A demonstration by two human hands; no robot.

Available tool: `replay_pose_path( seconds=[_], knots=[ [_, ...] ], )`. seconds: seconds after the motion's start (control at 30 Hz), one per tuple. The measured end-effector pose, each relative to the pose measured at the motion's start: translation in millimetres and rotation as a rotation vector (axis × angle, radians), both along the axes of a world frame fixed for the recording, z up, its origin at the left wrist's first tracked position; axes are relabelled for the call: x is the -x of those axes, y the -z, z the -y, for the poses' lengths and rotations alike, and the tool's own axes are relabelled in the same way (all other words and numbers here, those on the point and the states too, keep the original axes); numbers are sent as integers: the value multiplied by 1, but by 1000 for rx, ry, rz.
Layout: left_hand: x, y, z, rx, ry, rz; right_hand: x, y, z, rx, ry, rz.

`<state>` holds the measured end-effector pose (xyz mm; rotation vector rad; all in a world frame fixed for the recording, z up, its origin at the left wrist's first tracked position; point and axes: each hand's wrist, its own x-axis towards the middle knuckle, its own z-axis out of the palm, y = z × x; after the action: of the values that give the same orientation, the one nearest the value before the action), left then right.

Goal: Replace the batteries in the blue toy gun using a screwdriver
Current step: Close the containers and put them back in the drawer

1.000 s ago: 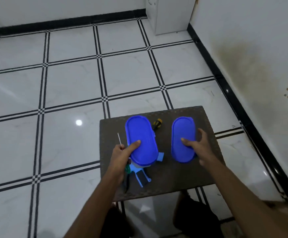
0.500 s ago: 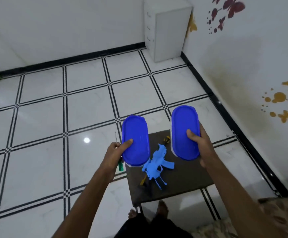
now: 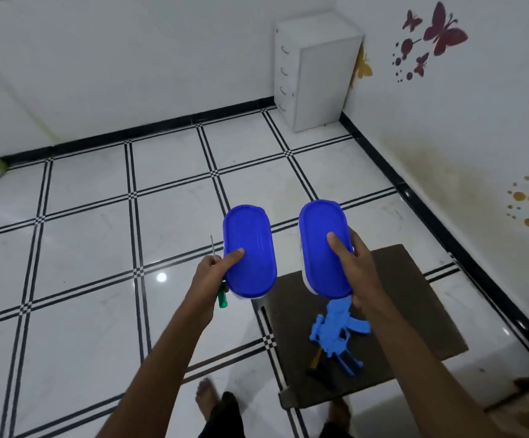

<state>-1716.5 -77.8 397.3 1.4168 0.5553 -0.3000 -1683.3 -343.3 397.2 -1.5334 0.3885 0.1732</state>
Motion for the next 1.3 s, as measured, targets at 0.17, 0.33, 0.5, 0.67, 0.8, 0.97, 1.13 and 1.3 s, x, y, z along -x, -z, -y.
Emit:
replay_pose_path(
  seconds=[0.17,0.33,0.5,0.67,0.8,0.97,1.13,1.3],
  knots=[
    [-32,7,-116,-12,35,-18,-26,-1,-111,25,73,-31],
    [-60,-7,-204,-13,14,-4,-59,-20,-200,-18,38,-42],
    [-113,-7,-258,-3,-4,-1,-110,-20,-250,-81,-20,-53],
    [-195,-8,-293,17,15,-28,-188,-7,-285,-109,1,-78],
    [-284,-9,-314,9,33,-34,-274,2,-305,-84,26,-72],
    [-405,-14,-335,8,28,-26,-400,3,-326,-46,32,-83],
    [-529,-34,-347,-14,54,-6,-523,-24,-346,-7,30,-65],
    [-662,-30,-359,-33,74,17,-643,-26,-358,6,54,-68]
  ],
)
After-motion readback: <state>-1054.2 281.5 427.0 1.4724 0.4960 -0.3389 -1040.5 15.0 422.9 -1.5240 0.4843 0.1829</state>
